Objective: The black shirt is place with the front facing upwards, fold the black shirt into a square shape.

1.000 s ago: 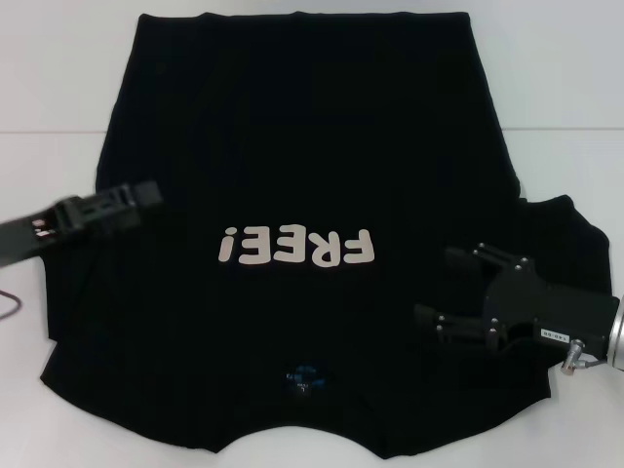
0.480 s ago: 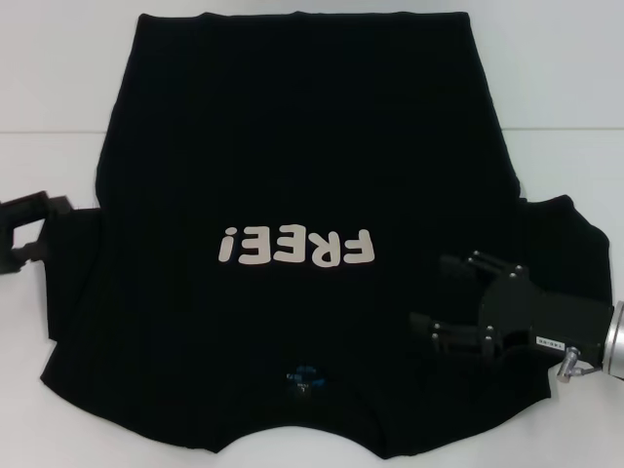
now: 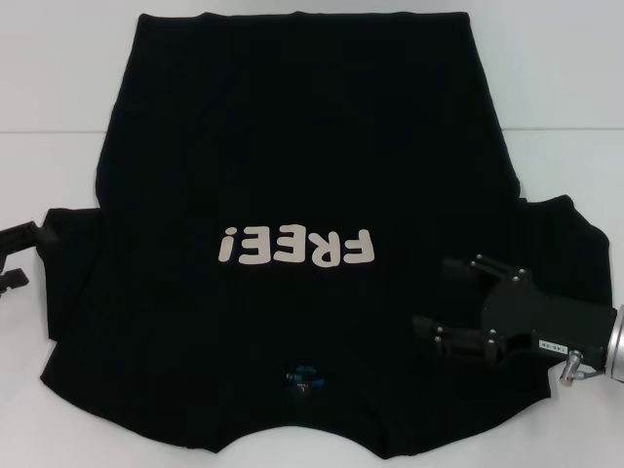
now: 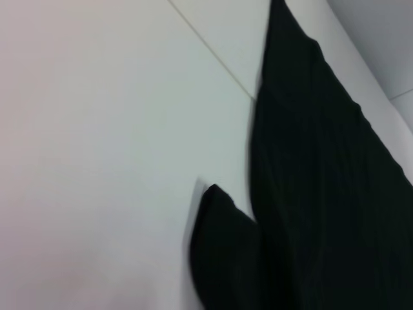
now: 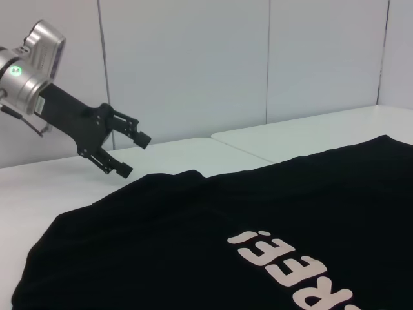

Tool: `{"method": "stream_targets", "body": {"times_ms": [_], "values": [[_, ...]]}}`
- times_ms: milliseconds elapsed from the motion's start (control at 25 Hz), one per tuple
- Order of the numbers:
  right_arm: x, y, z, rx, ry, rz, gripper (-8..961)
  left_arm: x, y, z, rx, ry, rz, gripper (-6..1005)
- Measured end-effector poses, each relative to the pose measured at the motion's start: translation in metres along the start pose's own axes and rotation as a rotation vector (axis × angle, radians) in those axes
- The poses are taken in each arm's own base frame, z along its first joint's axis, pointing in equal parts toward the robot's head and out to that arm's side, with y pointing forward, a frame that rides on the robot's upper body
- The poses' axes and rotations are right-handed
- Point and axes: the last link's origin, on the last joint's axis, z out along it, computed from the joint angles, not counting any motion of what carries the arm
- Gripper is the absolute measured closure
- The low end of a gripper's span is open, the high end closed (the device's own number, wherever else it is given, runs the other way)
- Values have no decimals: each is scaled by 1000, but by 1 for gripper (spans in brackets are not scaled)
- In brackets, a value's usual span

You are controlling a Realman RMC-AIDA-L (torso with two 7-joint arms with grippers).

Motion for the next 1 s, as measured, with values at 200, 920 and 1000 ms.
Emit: {"method": "stream_targets", "body": {"times_ms": [200,920,1000], "values": [[0,0,0,0,0,1,8,-5,-1,5,3,-13,-3,98],[0,0,0,-2,-4,1,8,-13,4,13,-6,-46,6,100],[0,1,0,-3,-4,1,8,-13,5,14,-6,-54,13,99]]}}
